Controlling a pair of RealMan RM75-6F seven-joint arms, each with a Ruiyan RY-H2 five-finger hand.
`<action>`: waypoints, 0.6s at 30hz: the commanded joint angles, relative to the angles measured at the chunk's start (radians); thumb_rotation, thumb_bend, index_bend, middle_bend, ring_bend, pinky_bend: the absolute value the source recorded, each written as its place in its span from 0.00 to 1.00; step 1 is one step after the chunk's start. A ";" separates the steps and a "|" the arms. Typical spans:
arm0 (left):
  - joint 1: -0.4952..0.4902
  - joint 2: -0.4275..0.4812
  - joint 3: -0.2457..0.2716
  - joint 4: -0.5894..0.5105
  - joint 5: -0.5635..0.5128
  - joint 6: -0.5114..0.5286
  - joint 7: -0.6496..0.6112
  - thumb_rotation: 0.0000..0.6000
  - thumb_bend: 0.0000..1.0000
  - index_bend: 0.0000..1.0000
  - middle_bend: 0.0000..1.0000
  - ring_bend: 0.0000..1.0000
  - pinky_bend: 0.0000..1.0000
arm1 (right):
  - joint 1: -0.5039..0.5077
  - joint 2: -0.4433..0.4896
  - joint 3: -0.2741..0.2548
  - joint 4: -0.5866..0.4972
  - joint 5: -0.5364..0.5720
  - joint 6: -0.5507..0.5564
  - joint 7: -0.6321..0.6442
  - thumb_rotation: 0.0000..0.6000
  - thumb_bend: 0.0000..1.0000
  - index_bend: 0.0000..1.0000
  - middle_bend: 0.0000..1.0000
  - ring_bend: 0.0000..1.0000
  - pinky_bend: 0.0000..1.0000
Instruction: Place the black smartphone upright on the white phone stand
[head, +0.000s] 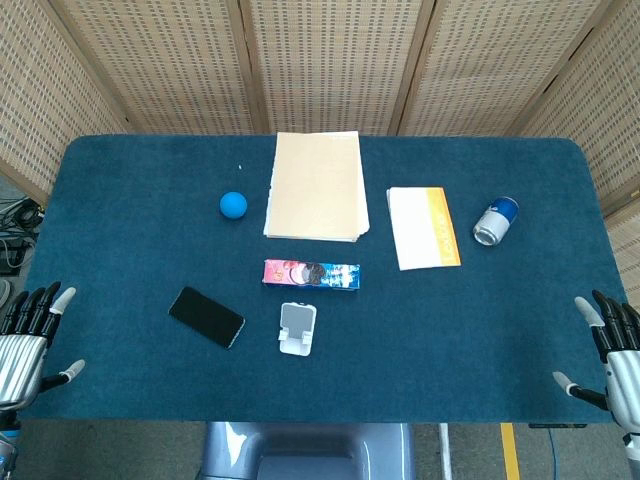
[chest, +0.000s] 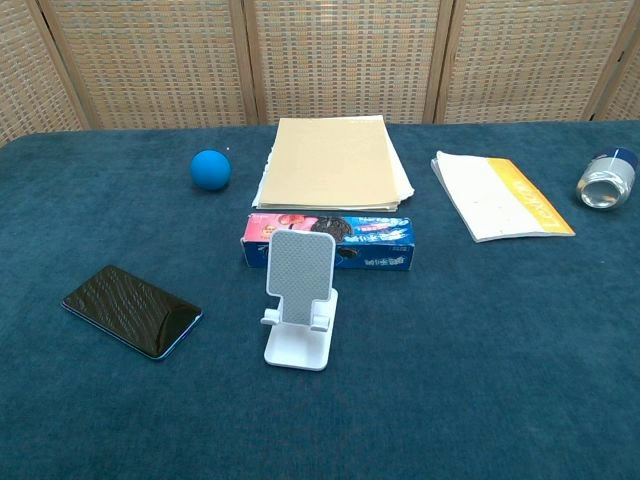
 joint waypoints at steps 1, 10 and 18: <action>0.000 0.000 0.000 0.001 -0.001 -0.001 0.000 1.00 0.00 0.00 0.00 0.00 0.00 | 0.000 0.001 0.000 0.000 0.001 -0.001 0.001 1.00 0.00 0.04 0.00 0.00 0.00; -0.024 -0.011 -0.002 0.015 0.021 -0.022 -0.019 1.00 0.00 0.00 0.00 0.00 0.00 | -0.004 0.004 -0.001 -0.005 0.006 0.001 0.016 1.00 0.00 0.04 0.00 0.00 0.00; -0.179 -0.046 -0.025 0.029 0.053 -0.231 0.020 1.00 0.00 0.00 0.00 0.00 0.00 | 0.000 0.009 0.009 -0.001 0.025 -0.007 0.030 1.00 0.00 0.04 0.00 0.00 0.00</action>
